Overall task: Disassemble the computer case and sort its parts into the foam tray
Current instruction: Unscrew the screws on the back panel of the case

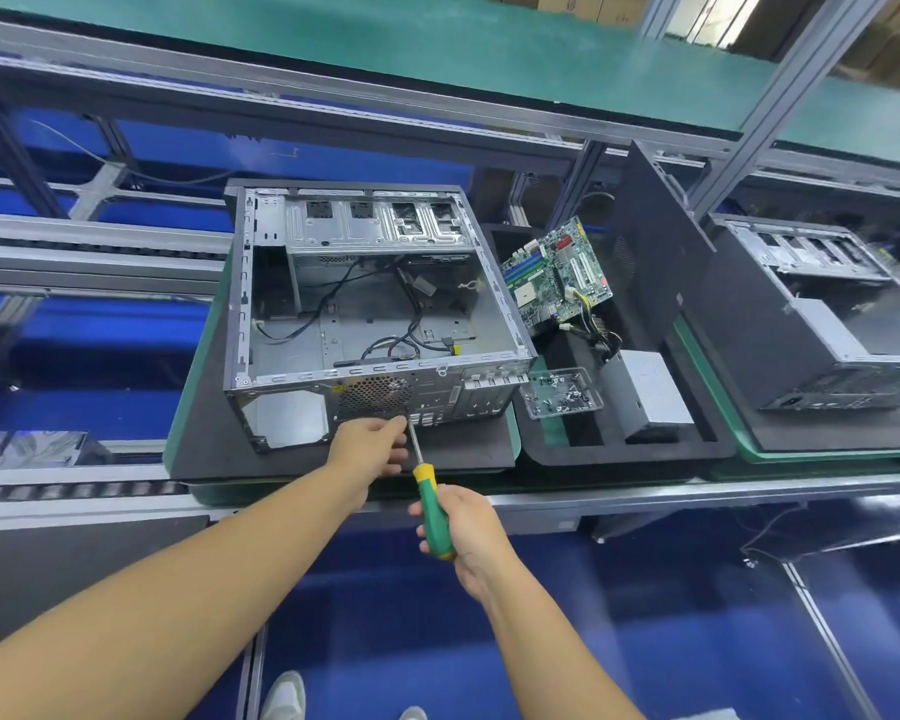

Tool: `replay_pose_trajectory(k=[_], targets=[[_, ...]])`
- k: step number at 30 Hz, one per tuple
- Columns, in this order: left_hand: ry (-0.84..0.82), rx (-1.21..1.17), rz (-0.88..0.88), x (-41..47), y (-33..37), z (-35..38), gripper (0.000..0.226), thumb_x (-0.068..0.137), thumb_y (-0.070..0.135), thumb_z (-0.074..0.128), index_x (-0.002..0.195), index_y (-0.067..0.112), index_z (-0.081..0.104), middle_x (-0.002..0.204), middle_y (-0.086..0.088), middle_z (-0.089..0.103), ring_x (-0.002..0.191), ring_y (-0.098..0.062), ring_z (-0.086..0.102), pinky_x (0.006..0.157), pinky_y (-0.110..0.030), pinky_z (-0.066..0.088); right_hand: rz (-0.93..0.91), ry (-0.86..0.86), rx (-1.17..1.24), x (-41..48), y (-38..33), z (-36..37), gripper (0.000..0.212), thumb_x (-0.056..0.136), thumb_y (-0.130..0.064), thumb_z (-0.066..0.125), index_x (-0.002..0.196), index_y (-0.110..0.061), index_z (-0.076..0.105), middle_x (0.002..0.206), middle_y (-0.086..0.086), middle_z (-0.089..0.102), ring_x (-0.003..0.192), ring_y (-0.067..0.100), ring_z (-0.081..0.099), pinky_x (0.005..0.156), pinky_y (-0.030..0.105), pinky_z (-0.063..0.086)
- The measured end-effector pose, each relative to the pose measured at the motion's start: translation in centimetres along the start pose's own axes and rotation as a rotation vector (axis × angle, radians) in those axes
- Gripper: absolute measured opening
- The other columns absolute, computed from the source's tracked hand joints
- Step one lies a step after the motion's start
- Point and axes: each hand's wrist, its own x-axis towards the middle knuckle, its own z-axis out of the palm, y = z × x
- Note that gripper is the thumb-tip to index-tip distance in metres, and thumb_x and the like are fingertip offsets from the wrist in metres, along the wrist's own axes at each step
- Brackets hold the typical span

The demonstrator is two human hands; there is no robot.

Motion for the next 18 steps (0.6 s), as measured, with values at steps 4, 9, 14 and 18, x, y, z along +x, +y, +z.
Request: replay_pose_trajectory(k=[4,9,14,18], targets=[[0.046,-0.257,-0.078,1.1,0.3,1.4,0.009,0.093,0.018,0.069,0.095,0.01,0.069,0.094,-0.008,0.072,0.085,-0.021,0.069,0.079,-0.035,0.057,-0.031,0.015,0.036,0.1,-0.1,-0.2,0.02,0.094,-0.016,0.067,0.112,-0.015,0.058,0.104,0.016,0.067,0.068,0.019,0.069,0.062,0.034,0.059],[0.077,-0.358,-0.159,1.7,0.5,2.3,0.007,0.092,0.013,0.07,0.094,0.007,0.066,0.084,-0.007,0.069,0.073,-0.019,0.067,0.071,-0.031,0.055,-0.016,0.026,-0.012,0.1,-1.0,0.2,0.022,0.096,-0.031,0.064,0.111,-0.017,0.057,0.096,0.012,0.065,0.065,0.017,0.063,0.054,0.029,0.052],[0.098,-0.383,-0.179,2.1,0.5,2.7,0.008,0.092,0.012,0.069,0.096,0.008,0.063,0.083,-0.007,0.069,0.07,-0.018,0.067,0.066,-0.03,0.054,0.002,-0.006,-0.08,0.2,-1.1,0.1,0.028,0.105,-0.027,0.039,0.115,-0.014,0.062,0.091,0.006,0.077,0.068,0.016,0.057,0.055,0.028,0.051],[0.119,-0.36,-0.184,2.2,0.2,2.7,0.004,0.092,0.012,0.064,0.092,0.008,0.064,0.08,-0.007,0.07,0.068,-0.017,0.068,0.067,-0.031,0.056,-0.055,-0.006,-0.175,0.0,-0.9,-0.5,0.021,0.1,-0.023,0.043,0.104,-0.016,0.062,0.087,0.005,0.069,0.068,0.015,0.057,0.056,0.028,0.051]])
